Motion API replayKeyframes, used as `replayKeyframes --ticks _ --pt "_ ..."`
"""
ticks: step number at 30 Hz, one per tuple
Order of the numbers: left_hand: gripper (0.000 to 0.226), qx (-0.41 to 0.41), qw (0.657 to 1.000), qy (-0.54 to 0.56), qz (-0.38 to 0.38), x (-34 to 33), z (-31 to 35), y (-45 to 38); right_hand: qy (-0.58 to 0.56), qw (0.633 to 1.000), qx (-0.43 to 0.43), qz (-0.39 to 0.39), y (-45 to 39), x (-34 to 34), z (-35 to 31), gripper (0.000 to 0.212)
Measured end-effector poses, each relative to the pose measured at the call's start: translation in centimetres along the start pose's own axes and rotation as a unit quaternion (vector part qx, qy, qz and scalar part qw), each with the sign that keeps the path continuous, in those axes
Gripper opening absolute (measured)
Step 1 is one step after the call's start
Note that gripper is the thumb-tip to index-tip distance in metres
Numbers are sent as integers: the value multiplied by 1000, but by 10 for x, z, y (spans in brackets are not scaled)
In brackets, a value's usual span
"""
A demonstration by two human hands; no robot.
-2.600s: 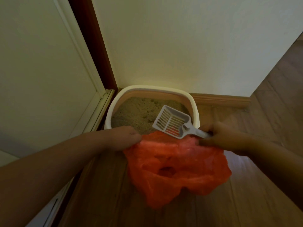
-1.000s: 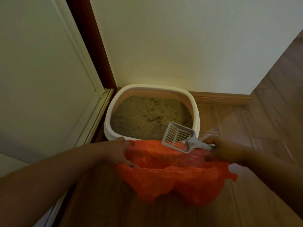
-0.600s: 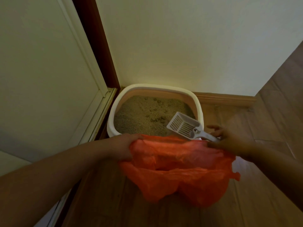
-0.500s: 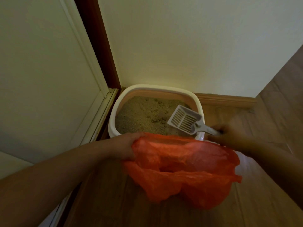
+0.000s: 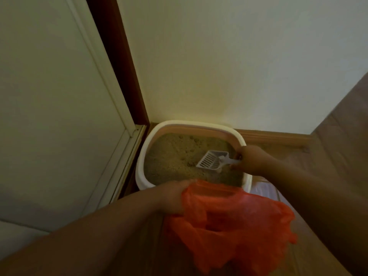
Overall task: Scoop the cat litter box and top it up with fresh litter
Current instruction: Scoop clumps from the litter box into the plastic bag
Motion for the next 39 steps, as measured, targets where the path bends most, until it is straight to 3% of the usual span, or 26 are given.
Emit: replayKeyframes --ticks 7,18,39 --pt "100 23 999 -4 23 -2 -1 -19 -74 997 -3 11 -14 -28 44 28" --pt "88 35 996 -28 79 -11 -39 -15 29 999 28 -27 -50 -34 31 31" --pt "89 44 993 -30 105 -1 -50 -27 -20 999 11 -27 -64 -64 40 43"
Point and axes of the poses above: each hand's wrist, its own y-axis away from the middle knuckle, its own x-axis out of the back of the hand, z = x × y, the point moved 5 cm from there along -y, towards the middle knuckle, and after that the axes turned 8 degrees about -y, right-handed, at the moved point
